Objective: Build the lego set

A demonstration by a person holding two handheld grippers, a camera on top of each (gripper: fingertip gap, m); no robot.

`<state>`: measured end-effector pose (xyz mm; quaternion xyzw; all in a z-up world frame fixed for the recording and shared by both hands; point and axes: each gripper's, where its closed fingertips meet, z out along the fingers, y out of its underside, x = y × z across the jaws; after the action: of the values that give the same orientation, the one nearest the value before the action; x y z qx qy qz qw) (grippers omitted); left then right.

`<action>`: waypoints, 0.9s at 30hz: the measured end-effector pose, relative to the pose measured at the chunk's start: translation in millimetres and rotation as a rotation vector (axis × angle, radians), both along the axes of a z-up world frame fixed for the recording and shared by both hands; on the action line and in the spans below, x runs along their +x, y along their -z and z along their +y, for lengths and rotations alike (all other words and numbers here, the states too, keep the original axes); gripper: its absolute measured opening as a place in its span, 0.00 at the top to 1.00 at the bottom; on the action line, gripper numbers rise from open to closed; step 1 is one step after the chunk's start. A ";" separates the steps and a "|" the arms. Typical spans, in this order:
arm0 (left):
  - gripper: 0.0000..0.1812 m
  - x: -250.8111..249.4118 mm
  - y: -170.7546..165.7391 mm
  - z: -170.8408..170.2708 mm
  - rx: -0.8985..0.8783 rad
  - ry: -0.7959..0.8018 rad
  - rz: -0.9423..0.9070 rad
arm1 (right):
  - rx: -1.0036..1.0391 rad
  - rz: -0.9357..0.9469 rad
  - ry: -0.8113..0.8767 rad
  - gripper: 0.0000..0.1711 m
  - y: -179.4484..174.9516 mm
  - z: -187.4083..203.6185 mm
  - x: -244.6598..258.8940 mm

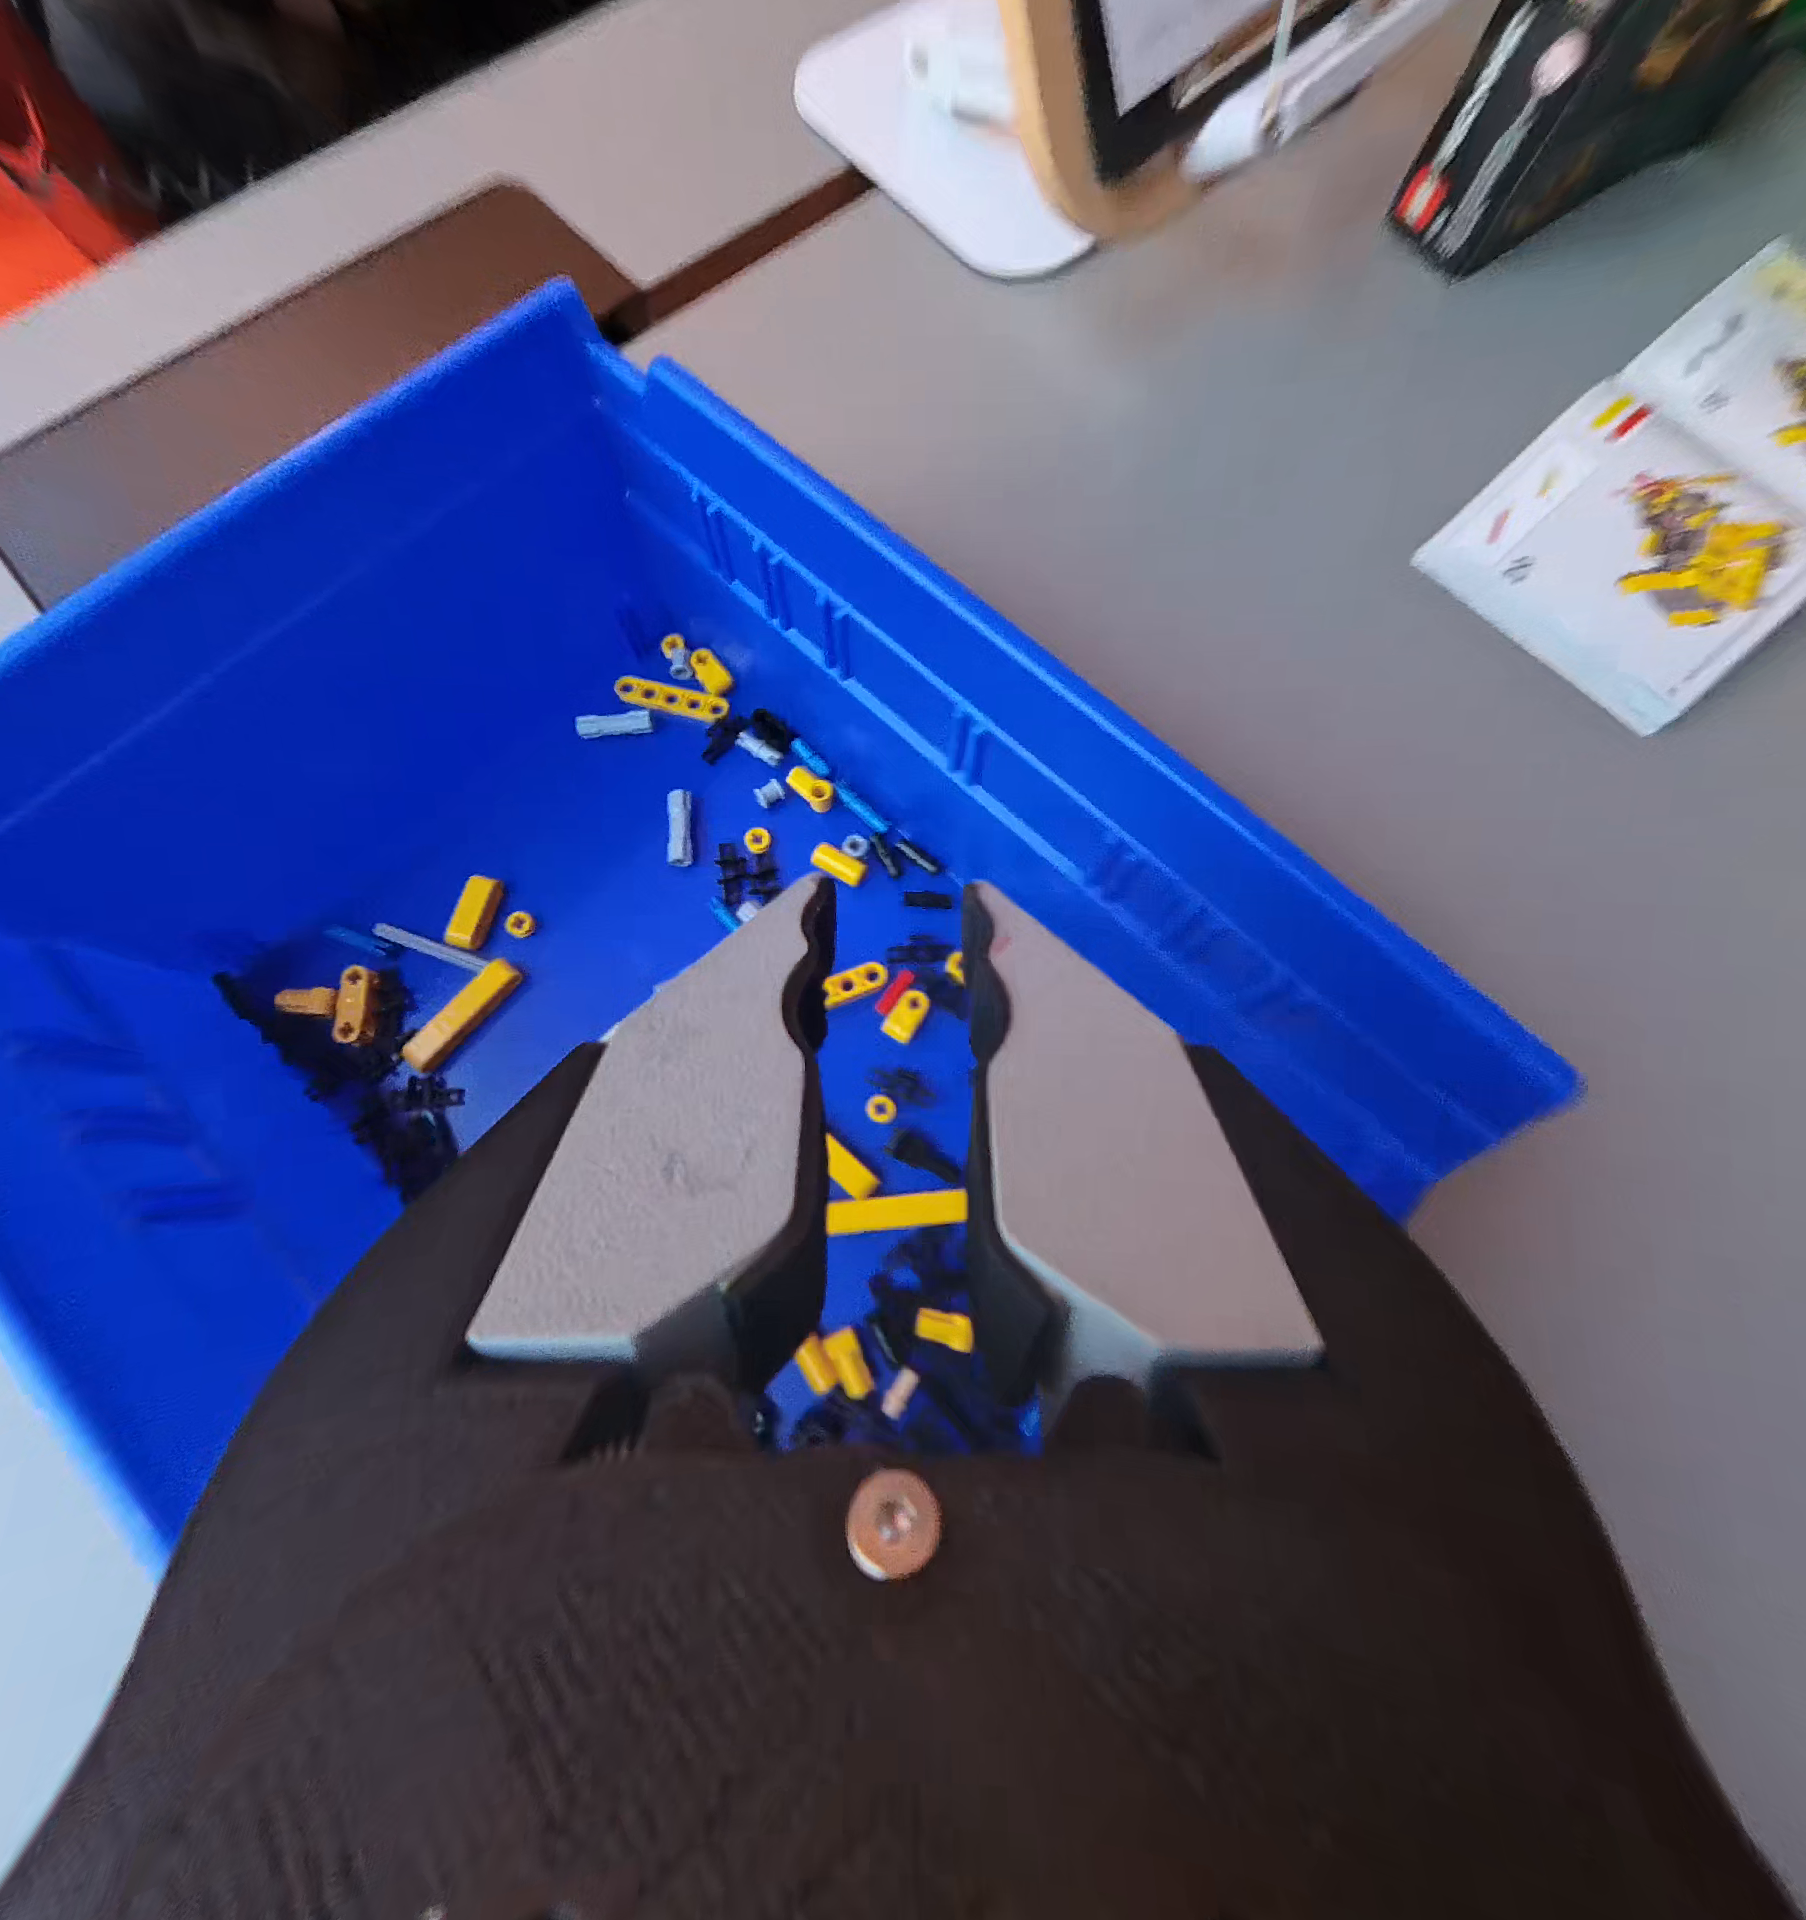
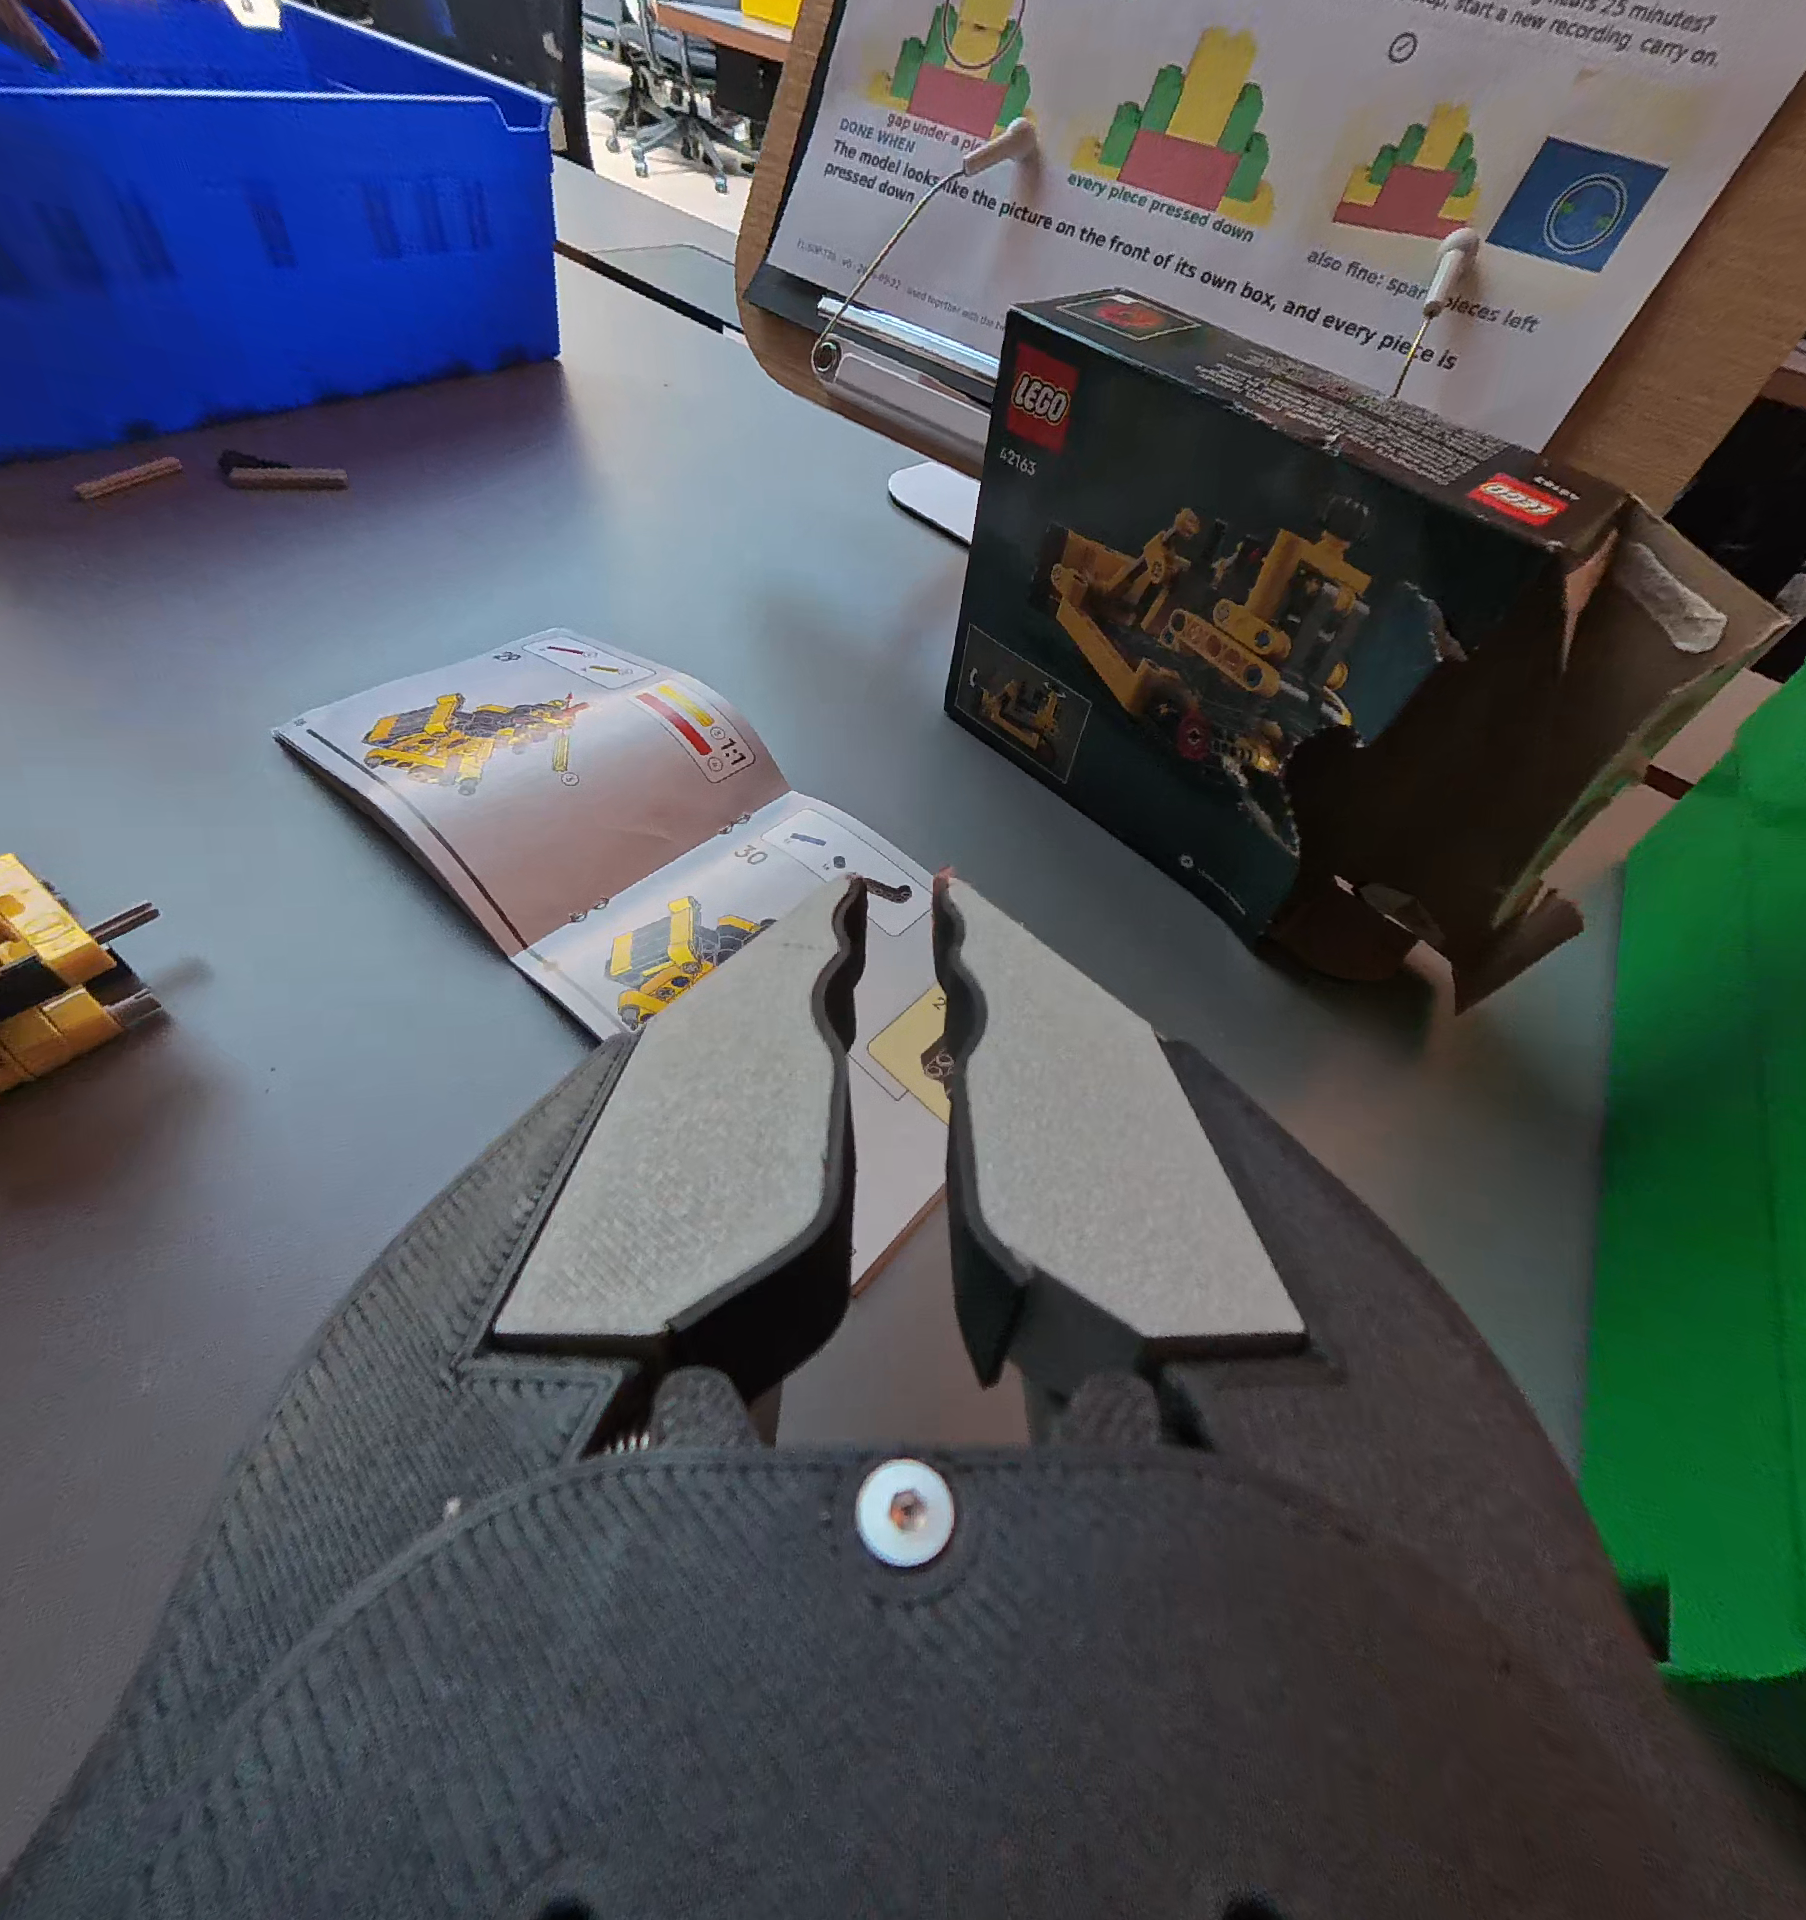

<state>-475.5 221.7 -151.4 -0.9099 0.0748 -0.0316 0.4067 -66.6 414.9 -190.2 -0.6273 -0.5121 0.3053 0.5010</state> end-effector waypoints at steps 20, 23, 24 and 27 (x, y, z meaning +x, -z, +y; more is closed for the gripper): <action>0.90 -57.7 92.1 28.4 -0.452 -0.133 -0.003 | 0.071 0.005 -0.085 0.95 -4.2 -22.5 -4.4; 0.90 -60.3 89.0 24.6 -0.459 -0.130 0.007 | 0.078 0.001 -0.091 0.95 -3.8 -24.3 -4.9; 0.90 -62.2 88.1 24.0 -0.461 -0.132 0.011 | 0.079 -0.002 -0.092 0.95 -3.6 -24.7 -5.2; 0.89 -64.4 85.9 22.1 -0.470 -0.118 0.013 | 0.084 -0.006 -0.095 0.95 -3.2 -25.6 -5.6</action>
<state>-539.9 243.8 -237.3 -0.9825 0.0147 -0.0187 0.1846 -72.2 389.3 -187.1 -0.5815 -0.5551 0.3051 0.5105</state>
